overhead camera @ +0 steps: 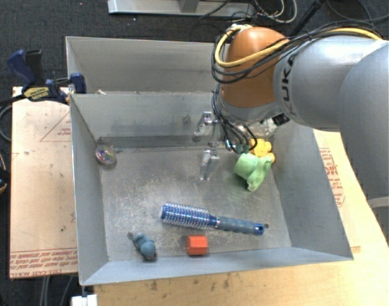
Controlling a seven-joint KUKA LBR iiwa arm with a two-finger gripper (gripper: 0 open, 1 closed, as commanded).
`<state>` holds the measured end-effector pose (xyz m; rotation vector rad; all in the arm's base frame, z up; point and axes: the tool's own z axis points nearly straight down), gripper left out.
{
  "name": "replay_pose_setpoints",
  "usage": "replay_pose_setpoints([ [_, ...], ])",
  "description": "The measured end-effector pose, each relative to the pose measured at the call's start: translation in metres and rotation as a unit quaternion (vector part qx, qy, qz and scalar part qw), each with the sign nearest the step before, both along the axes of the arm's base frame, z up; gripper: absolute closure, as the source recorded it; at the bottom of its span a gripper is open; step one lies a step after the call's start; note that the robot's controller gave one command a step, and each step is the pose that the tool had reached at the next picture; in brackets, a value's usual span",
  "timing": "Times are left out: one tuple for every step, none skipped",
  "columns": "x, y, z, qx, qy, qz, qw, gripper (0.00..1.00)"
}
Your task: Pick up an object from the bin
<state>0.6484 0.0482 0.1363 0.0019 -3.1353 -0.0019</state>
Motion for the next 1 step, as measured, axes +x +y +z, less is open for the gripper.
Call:
replay_pose_setpoints([
  [-0.1203,0.0436,-0.0047,0.001,-0.0007,0.084,0.9965,0.0],
])
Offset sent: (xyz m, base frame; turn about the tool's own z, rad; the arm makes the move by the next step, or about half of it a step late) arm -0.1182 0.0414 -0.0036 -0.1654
